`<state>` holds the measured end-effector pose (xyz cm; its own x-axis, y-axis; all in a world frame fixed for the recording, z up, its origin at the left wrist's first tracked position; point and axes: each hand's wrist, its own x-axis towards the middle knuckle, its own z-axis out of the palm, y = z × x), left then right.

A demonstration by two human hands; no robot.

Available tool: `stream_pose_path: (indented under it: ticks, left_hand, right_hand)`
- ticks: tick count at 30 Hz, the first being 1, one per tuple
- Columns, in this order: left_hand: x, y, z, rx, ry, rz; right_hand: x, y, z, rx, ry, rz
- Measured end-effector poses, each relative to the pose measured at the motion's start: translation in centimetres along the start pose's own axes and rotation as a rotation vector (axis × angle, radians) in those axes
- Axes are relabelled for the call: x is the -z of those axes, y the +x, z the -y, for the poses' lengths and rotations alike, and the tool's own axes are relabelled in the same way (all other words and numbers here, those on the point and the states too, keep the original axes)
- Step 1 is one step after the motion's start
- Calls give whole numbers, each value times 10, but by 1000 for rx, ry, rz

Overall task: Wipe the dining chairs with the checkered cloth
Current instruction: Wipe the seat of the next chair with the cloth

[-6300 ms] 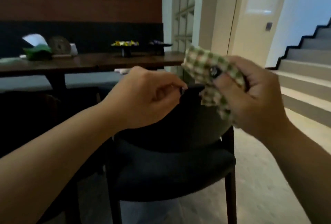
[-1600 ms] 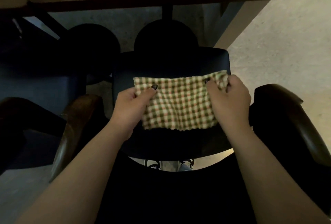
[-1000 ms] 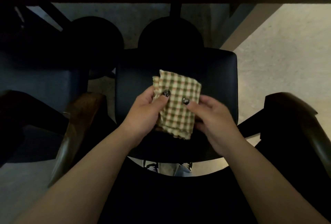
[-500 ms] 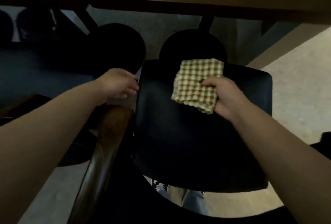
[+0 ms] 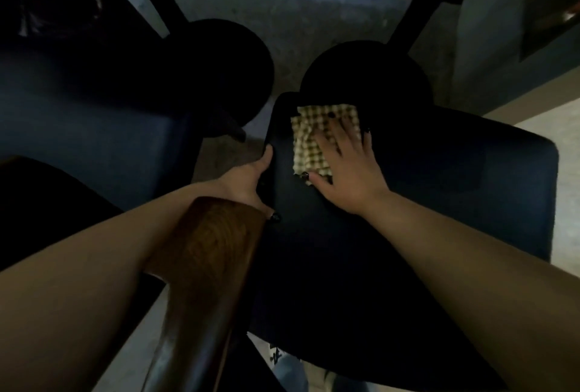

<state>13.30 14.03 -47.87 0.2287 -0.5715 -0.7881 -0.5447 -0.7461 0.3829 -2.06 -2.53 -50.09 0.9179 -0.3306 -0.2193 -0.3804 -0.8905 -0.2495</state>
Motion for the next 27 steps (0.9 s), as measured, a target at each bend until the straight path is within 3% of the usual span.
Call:
stream_pose_path:
  ticks: [3, 7, 13, 16, 18, 19, 20, 24, 27]
  left_hand:
    - [-10, 1, 5, -22, 56, -55]
    - [-11, 4, 7, -63, 7, -37]
    - [-12, 2, 3, -50, 145, -44]
    - [-13, 3, 1, -39, 200, -48]
    - [-14, 5, 2, -39, 209, -54]
    - [-15, 5, 3, -42, 206, -59]
    - [-15, 5, 5, -45, 195, -65]
    - [-16, 5, 9, -61, 134, -68]
    - [-15, 4, 9, -59, 139, -71]
  right_hand:
    - [-1, 14, -2, 80, -53, -50]
    - [11, 47, -15, 221, -16, 4]
    - [-11, 32, 20, 67, 251, -162]
    - [-22, -2, 41, 320, 191, -115]
    - [-10, 11, 17, 606, 44, -82]
    - [-1, 28, 1, 652, -40, -81]
    - [8, 48, -16, 582, -99, -72]
    - [26, 90, -64, -62, -29, -100]
    - [19, 82, -28, -67, -1, -169]
